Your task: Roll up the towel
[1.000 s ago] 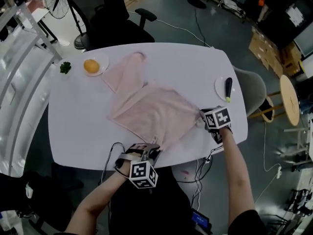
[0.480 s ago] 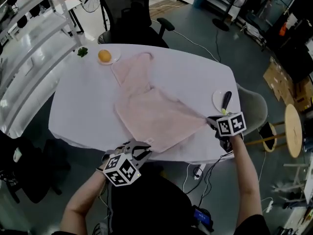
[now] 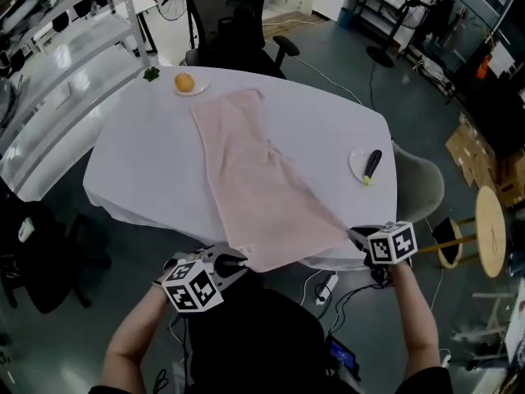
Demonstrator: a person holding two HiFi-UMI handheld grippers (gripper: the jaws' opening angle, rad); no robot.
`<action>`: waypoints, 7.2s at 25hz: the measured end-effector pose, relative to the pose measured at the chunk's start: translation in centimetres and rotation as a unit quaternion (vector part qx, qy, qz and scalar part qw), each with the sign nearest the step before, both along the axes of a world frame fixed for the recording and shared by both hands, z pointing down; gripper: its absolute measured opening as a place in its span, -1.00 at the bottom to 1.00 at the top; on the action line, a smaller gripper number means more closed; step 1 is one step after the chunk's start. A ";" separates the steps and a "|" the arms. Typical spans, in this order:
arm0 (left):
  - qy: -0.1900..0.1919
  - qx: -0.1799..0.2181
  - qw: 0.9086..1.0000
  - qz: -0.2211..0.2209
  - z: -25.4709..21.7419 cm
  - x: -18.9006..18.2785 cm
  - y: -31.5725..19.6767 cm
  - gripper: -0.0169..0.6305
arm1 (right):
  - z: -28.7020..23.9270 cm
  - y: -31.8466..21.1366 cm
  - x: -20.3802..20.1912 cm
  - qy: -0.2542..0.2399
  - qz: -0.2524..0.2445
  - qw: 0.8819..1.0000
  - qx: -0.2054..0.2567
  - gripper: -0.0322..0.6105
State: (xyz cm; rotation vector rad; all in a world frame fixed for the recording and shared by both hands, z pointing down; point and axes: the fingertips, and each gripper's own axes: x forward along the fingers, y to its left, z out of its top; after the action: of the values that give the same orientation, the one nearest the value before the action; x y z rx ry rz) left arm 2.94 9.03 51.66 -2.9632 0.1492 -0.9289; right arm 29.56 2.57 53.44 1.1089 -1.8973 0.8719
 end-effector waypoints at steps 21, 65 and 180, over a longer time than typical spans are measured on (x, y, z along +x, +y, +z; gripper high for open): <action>0.052 -0.158 0.981 -0.103 1.7 -0.7 0.9 0.14 | 5.1 0.5 0.5 0.018 0.004 1.000 -0.016 -0.38; -0.139 -0.053 0.942 -0.300 7.1 -16.1 -52.2 -0.85 | 5.3 -51.6 -18.5 0.080 -0.136 0.985 0.075 -0.81; -0.271 -0.021 0.961 -0.043 10.3 -4.6 -5.9 -0.86 | 8.6 1.6 -9.1 0.181 -0.511 0.839 0.049 -0.83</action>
State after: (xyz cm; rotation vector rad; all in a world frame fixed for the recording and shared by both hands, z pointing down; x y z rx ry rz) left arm -1.64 3.09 61.94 -2.6259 0.2412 -1.7243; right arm 20.41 4.20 62.03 0.1492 -1.8338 -0.0517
